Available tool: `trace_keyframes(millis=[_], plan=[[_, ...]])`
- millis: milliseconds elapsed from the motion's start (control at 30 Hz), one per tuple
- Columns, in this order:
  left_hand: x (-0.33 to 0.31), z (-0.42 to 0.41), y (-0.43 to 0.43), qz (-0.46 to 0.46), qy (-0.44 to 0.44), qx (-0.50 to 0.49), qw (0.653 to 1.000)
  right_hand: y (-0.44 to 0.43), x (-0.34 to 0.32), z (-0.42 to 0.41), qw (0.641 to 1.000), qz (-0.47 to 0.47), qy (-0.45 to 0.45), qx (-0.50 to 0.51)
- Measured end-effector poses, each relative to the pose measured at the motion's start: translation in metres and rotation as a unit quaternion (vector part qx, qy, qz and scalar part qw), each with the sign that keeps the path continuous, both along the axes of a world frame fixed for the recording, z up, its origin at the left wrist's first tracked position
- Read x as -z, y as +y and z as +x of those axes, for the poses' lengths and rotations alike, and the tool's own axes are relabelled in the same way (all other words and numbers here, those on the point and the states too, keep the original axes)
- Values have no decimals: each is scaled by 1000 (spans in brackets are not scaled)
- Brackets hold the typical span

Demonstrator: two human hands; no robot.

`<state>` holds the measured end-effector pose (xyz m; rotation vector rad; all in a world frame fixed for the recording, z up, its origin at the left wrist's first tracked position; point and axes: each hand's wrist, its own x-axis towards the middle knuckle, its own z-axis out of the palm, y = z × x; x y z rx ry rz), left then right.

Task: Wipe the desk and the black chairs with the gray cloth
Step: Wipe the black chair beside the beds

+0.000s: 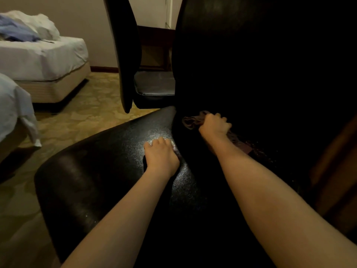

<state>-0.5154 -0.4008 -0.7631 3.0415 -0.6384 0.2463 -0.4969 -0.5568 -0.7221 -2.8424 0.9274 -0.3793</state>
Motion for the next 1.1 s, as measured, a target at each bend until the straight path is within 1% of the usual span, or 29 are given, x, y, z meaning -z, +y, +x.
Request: trace_keyframes(millis=[133,300,400,467,533,567,633,700,833,967,1100], plan=[[-2,-1,0,-8,-3,3,1000,-52,-4,-36,1000,-1,20,8],[-6,-3,1,8,5,11,1000,-58,3,-53,999,-20,25,9],[-11,-1,-1,63,-3,4,998,-54,5,-55,999,-40,33,10],[-22,-1,-11,118,-53,8,992,-54,3,-55,998,-44,36,3],[-36,-8,-32,137,-100,55,984,-52,3,-54,998,-52,36,1],[-40,-17,-46,131,-101,85,983,-50,4,-53,998,-59,35,7],[-39,-42,-77,150,-80,132,976,-47,6,-53,997,-69,38,29],[-24,-59,-98,187,-54,141,971,-47,7,-52,996,-69,45,33],[-8,-60,-108,136,-57,117,982,-56,2,-50,994,-84,62,41],[-10,-62,-108,142,-58,118,981,-62,-4,-69,990,-81,92,65],[-11,-60,-104,131,-52,127,982,-72,-9,-109,990,-79,95,66]])
